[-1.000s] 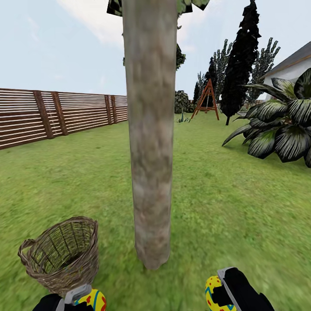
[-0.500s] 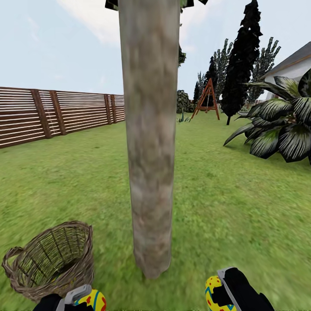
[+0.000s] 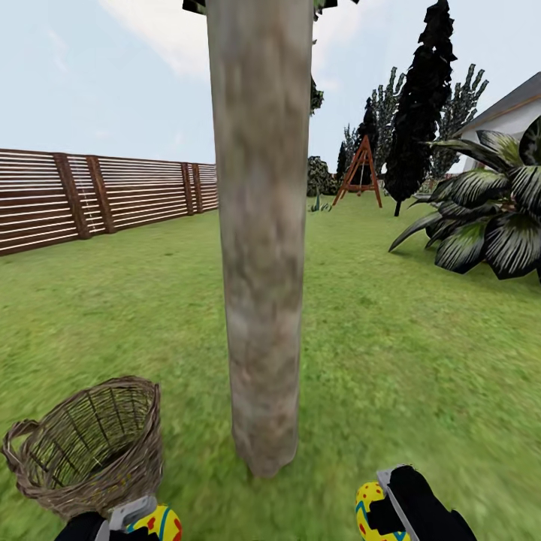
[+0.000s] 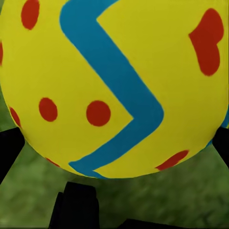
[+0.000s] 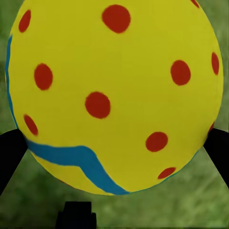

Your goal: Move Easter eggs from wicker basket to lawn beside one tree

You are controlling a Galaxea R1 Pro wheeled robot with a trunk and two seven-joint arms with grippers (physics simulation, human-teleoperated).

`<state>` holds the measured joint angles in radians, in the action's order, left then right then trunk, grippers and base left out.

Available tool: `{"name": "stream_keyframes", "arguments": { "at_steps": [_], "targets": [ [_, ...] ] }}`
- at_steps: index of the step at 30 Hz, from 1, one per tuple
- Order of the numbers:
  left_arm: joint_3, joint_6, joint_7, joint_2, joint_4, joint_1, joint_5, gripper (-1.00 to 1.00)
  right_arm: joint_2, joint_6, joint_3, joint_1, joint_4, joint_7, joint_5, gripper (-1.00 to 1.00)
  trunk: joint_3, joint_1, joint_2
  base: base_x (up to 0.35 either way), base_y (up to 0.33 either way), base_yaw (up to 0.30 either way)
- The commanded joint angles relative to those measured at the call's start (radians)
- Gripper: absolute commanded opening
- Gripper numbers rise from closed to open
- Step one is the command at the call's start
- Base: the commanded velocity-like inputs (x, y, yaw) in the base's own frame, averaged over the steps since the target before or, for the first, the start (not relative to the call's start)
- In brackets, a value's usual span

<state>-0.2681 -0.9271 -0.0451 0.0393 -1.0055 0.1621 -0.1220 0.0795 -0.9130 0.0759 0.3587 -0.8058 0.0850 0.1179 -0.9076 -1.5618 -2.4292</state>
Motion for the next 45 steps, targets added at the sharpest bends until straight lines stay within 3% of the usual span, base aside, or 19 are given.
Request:
{"name": "stream_keyframes", "arguments": {
  "at_steps": [1, 4, 10, 17, 42, 45],
  "targets": [
    [-0.002, -0.004, -0.002, -0.001, 0.024, 0.001, -0.001, -1.00, 0.000, 0.002, 0.001, 0.001, 0.035, 0.011, 0.011, -1.00, -0.004, -0.004, -0.008, 0.000, 0.000, 0.000],
    [-0.002, -0.006, -0.001, -0.001, 0.076, 0.001, -0.003, -1.00, 0.008, 0.008, -0.004, 0.002, 0.102, 0.011, 0.010, -1.00, -0.014, -0.015, -0.029, 0.000, 0.000, 0.000],
    [-0.002, -0.007, 0.003, -0.003, 0.044, 0.001, -0.004, -1.00, 0.012, 0.008, -0.005, 0.001, 0.107, 0.011, 0.009, -1.00, -0.032, -0.038, -0.071, 0.000, 0.000, 0.000],
    [-0.002, -0.017, 0.008, 0.001, -0.018, 0.001, 0.004, -1.00, 0.013, 0.008, -0.005, 0.001, 0.103, 0.010, 0.009, -1.00, -0.060, -0.041, -0.072, 0.000, 0.000, 0.000],
    [-0.002, -0.015, 0.010, 0.006, -0.017, 0.001, 0.008, -1.00, 0.015, 0.009, -0.008, 0.001, 0.099, 0.009, 0.015, -1.00, -0.148, -0.052, -0.078, 0.000, 0.000, 0.000],
    [-0.004, -0.015, 0.010, 0.022, -0.014, 0.001, 0.008, -1.00, 0.047, 0.008, -0.008, 0.002, 0.084, 0.010, 0.009, -1.00, -0.160, -0.053, -0.078, 0.000, 0.000, 0.000]
  ]
}}
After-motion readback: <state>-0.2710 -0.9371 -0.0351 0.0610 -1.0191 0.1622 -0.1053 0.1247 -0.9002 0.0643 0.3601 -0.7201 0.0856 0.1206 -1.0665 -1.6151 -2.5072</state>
